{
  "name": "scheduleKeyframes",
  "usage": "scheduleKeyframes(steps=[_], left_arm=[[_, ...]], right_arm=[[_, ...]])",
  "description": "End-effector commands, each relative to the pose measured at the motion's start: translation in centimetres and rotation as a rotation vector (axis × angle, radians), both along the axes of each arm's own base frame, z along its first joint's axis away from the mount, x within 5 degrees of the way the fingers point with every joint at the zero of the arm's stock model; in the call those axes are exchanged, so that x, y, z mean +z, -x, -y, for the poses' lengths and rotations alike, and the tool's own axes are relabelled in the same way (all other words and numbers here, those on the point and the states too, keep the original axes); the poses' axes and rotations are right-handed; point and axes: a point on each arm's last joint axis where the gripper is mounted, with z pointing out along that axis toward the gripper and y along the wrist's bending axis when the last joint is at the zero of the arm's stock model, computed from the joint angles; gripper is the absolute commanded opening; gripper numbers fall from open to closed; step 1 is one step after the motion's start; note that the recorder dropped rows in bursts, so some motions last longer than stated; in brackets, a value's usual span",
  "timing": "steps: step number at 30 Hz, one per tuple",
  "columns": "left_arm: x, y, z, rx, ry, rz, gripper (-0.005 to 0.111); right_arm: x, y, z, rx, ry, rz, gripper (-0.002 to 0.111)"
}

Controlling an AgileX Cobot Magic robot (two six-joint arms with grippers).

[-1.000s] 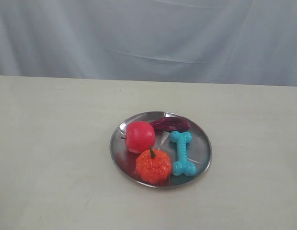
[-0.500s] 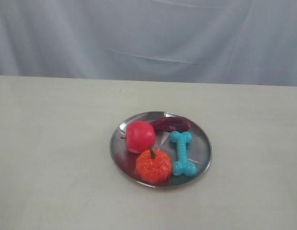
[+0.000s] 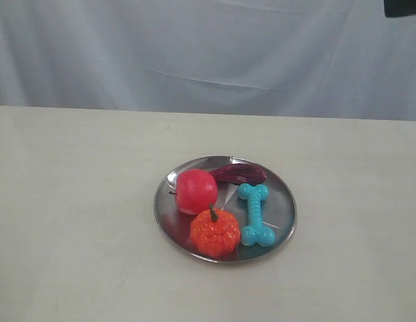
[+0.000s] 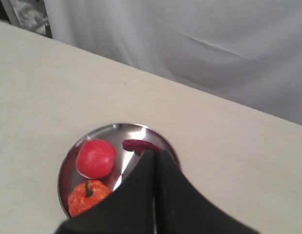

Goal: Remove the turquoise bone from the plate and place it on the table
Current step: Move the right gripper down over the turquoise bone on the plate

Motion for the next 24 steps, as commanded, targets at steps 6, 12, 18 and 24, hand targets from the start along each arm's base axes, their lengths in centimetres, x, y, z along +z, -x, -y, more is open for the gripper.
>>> scheduleKeyframes(steps=[6,12,18,24], left_arm=[[0.0,0.0,0.0,0.004,0.003,0.005,0.000],[0.0,0.0,0.0,0.004,0.003,0.005,0.000],[0.0,0.0,0.0,0.004,0.003,0.005,0.000],[0.0,0.0,0.0,0.004,0.003,0.005,0.000]], right_arm=[[0.5,-7.7,0.2,0.029,0.078,-0.273,0.000],[-3.0,-12.1,0.0,0.040,0.055,-0.380,0.000],[-7.6,-15.7,-0.4,0.072,0.024,-0.511,0.002],[-12.6,-18.6,-0.5,0.080,0.002,-0.642,0.041]])
